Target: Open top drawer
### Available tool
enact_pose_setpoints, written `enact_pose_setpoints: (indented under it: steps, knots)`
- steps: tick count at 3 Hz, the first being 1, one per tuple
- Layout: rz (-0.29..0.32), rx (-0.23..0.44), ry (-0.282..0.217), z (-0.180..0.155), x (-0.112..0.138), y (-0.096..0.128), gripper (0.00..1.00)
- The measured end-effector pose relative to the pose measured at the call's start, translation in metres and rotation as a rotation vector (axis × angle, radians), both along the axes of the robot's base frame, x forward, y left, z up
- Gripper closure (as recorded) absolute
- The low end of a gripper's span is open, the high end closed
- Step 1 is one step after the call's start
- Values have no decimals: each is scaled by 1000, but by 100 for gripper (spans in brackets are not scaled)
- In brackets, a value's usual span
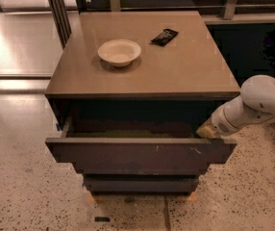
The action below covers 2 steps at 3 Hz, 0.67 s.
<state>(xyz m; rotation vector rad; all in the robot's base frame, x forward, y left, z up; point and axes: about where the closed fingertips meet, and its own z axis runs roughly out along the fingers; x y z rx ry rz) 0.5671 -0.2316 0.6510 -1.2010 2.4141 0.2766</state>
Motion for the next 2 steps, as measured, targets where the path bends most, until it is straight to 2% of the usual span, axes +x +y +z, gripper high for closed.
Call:
enact_pose_setpoints:
  steps: [1,2]
  knots:
    - [33,6,50,0,-14,0,100]
    - [55,55,117,1,-46,2,100]
